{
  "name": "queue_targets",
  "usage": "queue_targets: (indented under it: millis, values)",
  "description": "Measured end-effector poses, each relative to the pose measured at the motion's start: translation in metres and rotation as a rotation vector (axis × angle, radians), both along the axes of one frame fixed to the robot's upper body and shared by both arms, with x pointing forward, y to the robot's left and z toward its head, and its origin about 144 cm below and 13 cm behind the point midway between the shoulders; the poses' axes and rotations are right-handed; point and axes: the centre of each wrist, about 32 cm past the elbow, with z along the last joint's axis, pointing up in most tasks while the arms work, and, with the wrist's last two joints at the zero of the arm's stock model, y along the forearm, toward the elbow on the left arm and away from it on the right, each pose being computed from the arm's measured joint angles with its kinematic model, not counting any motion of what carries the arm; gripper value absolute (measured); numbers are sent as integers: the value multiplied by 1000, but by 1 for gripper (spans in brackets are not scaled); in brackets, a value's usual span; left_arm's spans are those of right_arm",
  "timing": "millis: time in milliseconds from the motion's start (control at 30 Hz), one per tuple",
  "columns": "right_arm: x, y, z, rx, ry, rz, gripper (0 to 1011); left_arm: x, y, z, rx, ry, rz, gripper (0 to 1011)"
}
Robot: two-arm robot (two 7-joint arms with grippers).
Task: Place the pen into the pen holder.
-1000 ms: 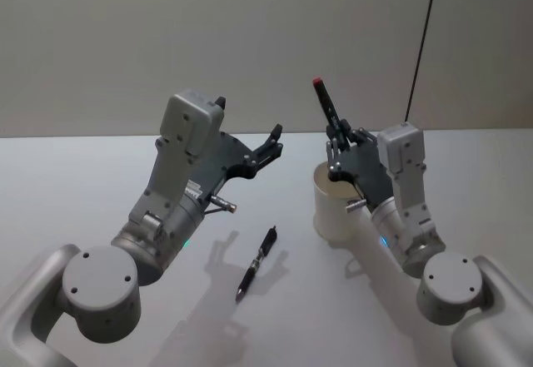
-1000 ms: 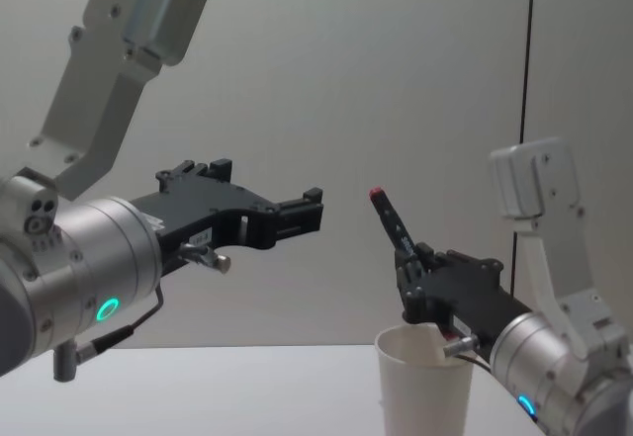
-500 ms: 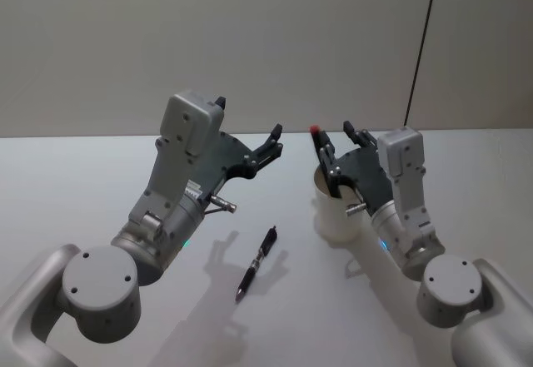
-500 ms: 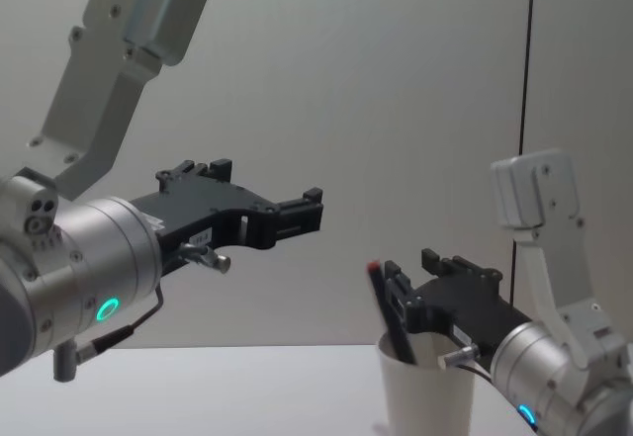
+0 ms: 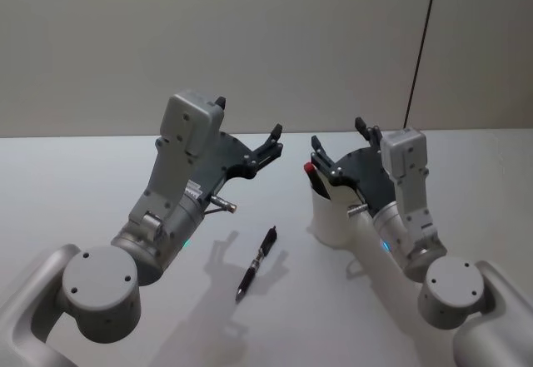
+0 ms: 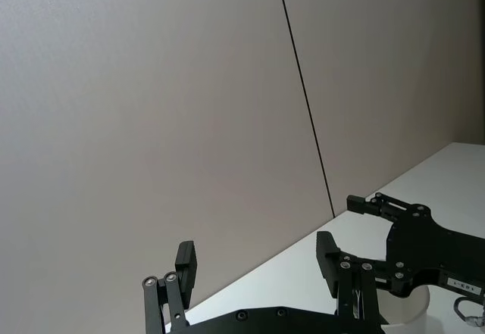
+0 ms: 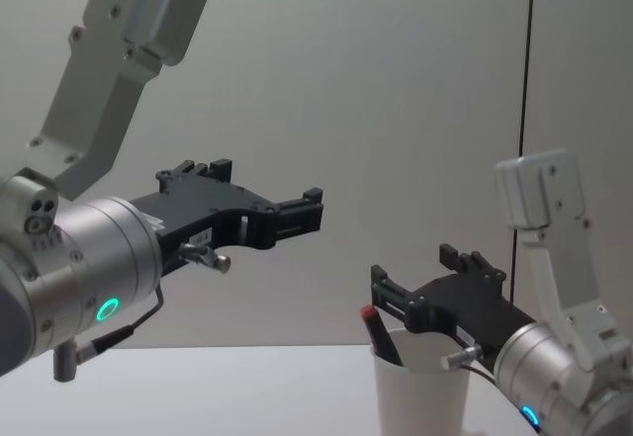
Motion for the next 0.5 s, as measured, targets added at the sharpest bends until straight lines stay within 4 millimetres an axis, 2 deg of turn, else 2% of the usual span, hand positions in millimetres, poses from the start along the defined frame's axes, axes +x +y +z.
queue_targets:
  millis: [233, 500]
  values:
    - [-1, -1, 1, 6, -5, 0, 1001, 0, 0, 0, 0, 0, 0, 1008]
    - [-6, -4, 6, 36, -14, -3, 1002, 0, 0, 0, 0, 0, 0, 1008]
